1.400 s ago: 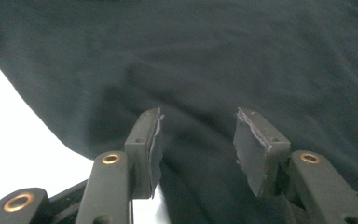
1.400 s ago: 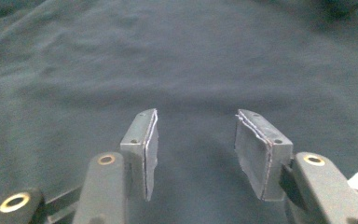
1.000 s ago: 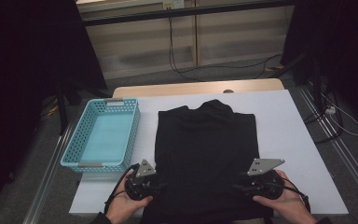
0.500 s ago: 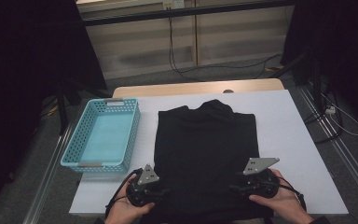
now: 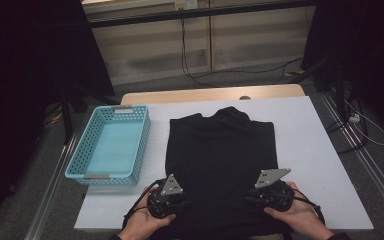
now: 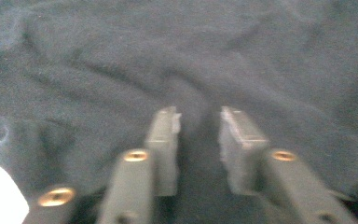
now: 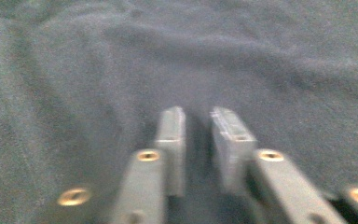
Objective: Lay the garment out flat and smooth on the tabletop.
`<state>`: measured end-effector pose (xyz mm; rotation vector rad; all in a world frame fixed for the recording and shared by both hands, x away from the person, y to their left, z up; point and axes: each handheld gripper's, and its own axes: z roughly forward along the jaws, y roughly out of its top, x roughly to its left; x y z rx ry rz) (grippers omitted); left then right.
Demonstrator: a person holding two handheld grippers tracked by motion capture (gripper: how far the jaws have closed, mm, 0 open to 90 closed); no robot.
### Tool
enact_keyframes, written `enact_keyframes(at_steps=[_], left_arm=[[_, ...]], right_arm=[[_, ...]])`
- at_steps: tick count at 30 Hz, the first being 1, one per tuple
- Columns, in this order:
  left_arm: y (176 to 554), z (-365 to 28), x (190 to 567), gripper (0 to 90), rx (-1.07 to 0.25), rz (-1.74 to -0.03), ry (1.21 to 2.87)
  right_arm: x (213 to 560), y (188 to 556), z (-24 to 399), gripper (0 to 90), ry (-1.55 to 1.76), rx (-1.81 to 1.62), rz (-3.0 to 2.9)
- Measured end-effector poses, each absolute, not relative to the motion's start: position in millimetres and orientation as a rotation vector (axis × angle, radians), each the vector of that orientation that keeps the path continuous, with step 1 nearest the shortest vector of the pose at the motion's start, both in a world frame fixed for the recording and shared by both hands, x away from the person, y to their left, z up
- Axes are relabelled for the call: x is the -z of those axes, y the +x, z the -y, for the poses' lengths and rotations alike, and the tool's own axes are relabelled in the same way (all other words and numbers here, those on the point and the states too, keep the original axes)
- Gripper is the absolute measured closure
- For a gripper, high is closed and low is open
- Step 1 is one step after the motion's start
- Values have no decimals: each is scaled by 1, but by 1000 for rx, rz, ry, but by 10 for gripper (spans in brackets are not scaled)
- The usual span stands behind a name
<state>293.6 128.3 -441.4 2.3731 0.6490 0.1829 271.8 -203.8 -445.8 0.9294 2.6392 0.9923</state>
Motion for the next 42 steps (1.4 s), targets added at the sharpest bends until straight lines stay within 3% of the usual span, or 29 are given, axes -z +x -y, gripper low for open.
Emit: enact_keyframes(at_steps=[2,4,36,39,40,41,42], left_arm=[[294,-131,442,867,-194,-648,2371],[293,-133,442,889,-185,-647,2364],[225,-161,436,893,32,-576,2379],[226,-163,435,880,47,-589,2352],[228,-164,434,843,43,-593,2337],[230,-164,434,752,21,-610,2324],[233,-165,433,687,3,-630,2307]], right_arm=[[446,272,204,879,934,-1007,-2652],[445,271,204,894,923,-997,-2653],[440,206,209,900,742,-1019,-2771],[439,206,209,855,751,-1041,-2769],[438,207,210,785,745,-1062,-2762],[437,207,210,721,750,-1078,-2740],[436,208,211,706,758,-1089,-2724]])
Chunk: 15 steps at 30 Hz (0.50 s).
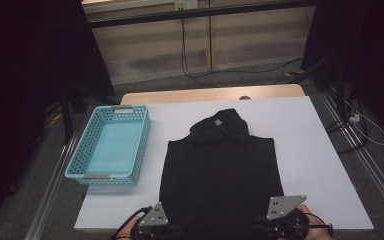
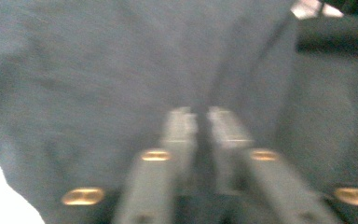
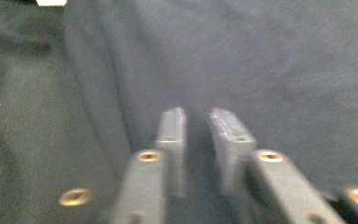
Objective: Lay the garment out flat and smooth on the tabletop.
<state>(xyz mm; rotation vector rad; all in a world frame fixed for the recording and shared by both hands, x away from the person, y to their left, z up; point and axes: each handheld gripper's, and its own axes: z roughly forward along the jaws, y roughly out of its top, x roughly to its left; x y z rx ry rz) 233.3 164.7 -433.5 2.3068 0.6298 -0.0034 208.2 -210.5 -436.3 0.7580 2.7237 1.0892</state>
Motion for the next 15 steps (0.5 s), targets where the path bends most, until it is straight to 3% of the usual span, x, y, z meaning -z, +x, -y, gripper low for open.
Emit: enact_keyframes(at_steps=[3,6,8,10,15], left_arm=[[245,-166,432,683,-14,-658,2268],[258,-162,431,592,-68,-673,2256],[268,-159,432,486,-100,-682,2249],[278,-156,432,468,-123,-690,2245],[308,-146,430,278,-177,-733,2221]], right_arm=[[435,215,213,626,800,-1110,-2672],[435,228,216,553,865,-1102,-2630],[435,238,218,513,890,-1085,-2604],[434,248,221,476,927,-1079,-2570],[436,274,225,373,978,-1060,-2526]])
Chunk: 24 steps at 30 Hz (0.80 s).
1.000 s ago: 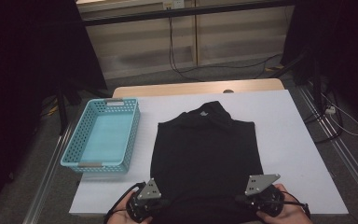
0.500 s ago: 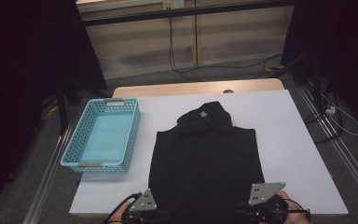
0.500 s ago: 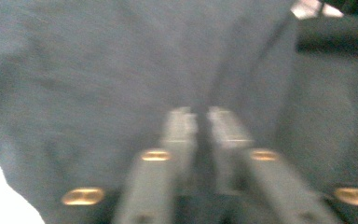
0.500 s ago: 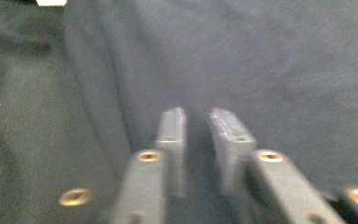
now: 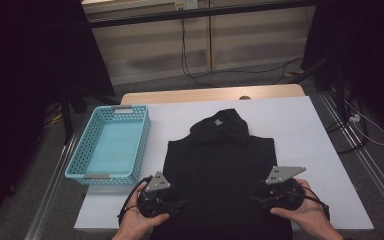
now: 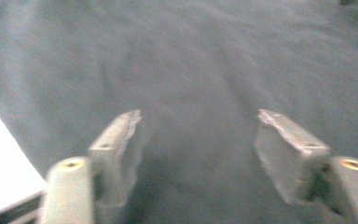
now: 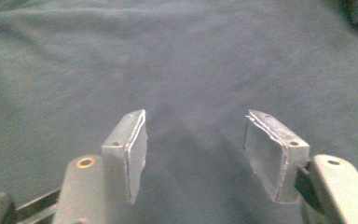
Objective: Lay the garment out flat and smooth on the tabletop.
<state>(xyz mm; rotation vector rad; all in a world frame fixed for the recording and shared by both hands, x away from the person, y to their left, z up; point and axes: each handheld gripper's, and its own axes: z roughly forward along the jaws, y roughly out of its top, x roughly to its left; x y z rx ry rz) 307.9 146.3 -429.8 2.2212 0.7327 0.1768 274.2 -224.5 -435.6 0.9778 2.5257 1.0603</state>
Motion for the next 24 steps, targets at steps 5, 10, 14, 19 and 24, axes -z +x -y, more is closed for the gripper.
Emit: enact_keyframes(at_steps=[5,10,14,19,24], left_arm=[[326,-134,433,200,-242,-742,2244],[329,-135,441,186,-277,-763,2280],[323,-139,445,420,-248,-763,2303],[318,-136,446,694,-218,-692,2316],[316,-134,445,895,-180,-713,2316]], right_arm=[[438,296,226,297,1008,-1042,-2533],[445,299,228,374,1021,-1037,-2559],[448,292,225,455,978,-981,-2579],[448,290,222,597,965,-968,-2577],[447,290,223,826,966,-981,-2591]])
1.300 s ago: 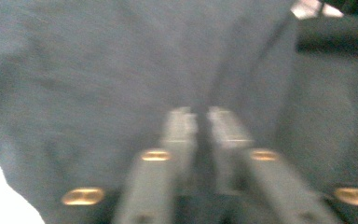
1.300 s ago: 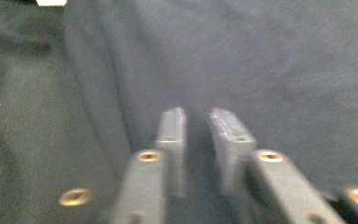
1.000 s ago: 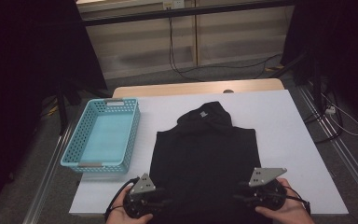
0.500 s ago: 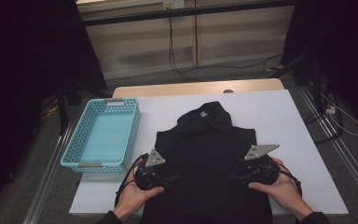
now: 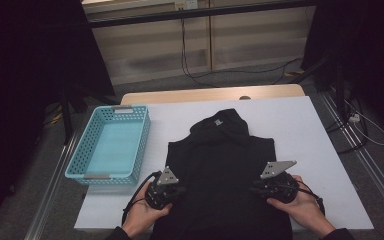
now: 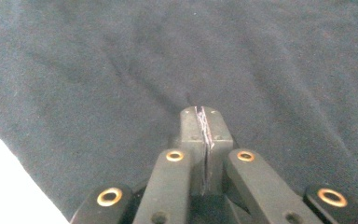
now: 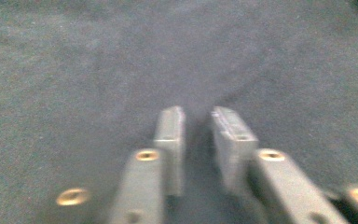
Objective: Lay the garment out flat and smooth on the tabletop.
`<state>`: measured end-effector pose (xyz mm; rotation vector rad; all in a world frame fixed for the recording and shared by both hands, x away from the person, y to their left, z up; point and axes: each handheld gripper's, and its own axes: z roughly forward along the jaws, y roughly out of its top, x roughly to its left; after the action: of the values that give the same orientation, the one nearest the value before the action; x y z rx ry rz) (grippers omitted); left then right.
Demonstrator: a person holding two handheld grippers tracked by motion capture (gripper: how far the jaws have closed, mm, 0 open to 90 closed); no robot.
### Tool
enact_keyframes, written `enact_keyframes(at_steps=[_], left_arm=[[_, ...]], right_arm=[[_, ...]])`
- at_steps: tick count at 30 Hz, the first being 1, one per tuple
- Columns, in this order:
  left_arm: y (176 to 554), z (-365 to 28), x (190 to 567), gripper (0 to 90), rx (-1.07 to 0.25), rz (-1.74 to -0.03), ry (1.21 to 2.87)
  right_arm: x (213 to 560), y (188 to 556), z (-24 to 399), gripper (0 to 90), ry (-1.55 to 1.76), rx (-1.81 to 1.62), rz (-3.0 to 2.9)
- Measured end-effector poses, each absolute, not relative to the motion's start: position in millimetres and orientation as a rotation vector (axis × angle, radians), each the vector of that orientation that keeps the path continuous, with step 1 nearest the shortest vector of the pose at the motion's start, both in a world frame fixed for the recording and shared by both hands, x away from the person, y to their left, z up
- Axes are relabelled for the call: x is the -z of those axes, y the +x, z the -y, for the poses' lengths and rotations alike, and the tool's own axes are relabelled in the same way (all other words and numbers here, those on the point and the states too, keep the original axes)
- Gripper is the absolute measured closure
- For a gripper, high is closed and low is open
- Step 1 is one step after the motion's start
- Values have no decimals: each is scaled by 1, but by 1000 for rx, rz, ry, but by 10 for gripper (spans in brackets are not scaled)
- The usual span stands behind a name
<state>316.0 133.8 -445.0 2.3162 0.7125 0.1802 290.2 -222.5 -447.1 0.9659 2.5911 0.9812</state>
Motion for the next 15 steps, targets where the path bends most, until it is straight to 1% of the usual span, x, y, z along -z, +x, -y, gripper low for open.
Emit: enact_keyframes(at_steps=[1,3,15], left_arm=[[315,-134,444,898,-184,-713,2320],[314,-135,443,900,-175,-714,2326],[301,-139,442,900,-132,-685,2333]], right_arm=[[447,290,223,873,966,-986,-2598],[447,288,222,890,968,-980,-2593],[442,262,233,899,935,-932,-2629]])
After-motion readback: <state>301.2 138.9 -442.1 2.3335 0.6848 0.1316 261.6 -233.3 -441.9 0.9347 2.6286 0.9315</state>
